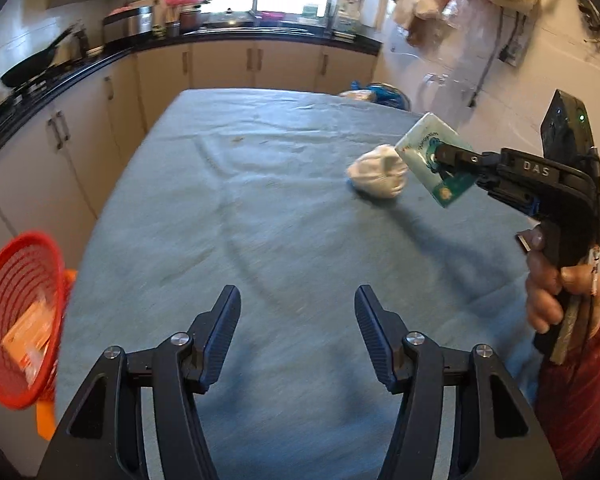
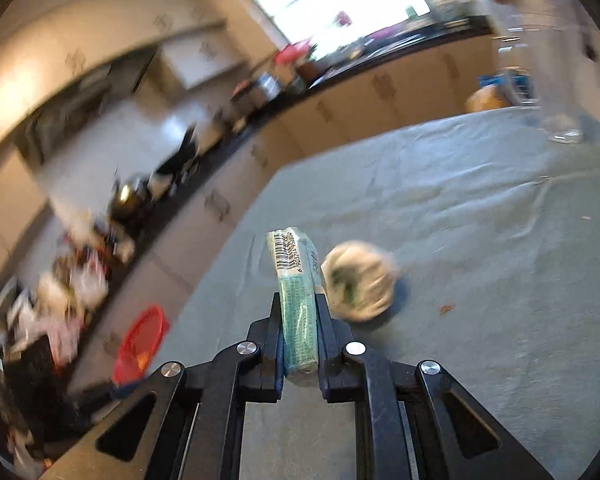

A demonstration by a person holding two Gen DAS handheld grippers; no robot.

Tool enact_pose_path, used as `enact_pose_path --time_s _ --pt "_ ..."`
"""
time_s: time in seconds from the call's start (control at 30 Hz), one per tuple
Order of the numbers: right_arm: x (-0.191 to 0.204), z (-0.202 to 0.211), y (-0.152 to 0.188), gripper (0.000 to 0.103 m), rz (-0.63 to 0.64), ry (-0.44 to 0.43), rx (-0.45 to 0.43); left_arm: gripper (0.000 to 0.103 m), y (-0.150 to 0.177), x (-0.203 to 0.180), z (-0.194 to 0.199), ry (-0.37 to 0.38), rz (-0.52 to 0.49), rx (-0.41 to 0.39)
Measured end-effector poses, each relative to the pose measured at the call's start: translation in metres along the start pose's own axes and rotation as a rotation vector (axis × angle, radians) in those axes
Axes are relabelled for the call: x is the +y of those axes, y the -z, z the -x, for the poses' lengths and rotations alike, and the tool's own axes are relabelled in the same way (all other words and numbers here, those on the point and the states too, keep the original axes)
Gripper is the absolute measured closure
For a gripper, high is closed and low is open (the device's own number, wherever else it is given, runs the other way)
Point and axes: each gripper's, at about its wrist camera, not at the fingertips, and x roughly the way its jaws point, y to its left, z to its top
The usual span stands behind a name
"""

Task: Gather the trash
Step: 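Grasp the green-and-white tissue pack with the right tool while the left tool grasps the white cloth, then carry the white cloth with the left tool while the right tool carries the tissue pack to the basket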

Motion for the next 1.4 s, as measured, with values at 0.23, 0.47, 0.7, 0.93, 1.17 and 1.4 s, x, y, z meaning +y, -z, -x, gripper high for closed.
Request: enact_pose_path --time_s 0.23,0.47,0.7,0.93,1.17,1.4 --pt "-0.024 0.014 -0.002 0.089 -0.117 0.094 -0.079 0.042 -0.047 -0.042 -0.038 0.076 -0.051 0.021" --pt "-0.034 0.025 -0.003 0.089 -0.192 0.117 -0.111 0.041 -0.090 -0.057 -0.090 0.112 -0.028 0.046" --pt "-0.045 0.028 -0.007 0.089 -0.258 0.099 -0.111 0.041 -0.112 -0.070 -0.138 0.054 -0.029 0.079" --pt "-0.040 0.027 -0.006 0.089 -0.244 0.090 -0.103 0.069 -0.104 -0.068 -0.156 0.071 -0.036 0.112" --pt "-0.035 0.022 -0.006 0.089 -0.215 0.104 -0.094 0.074 -0.089 -0.058 -0.120 0.076 -0.028 0.047" --pt "-0.017 0.008 0.000 0.089 -0.123 0.093 -0.051 0.074 -0.058 -0.041 -0.078 0.051 -0.011 -0.022"
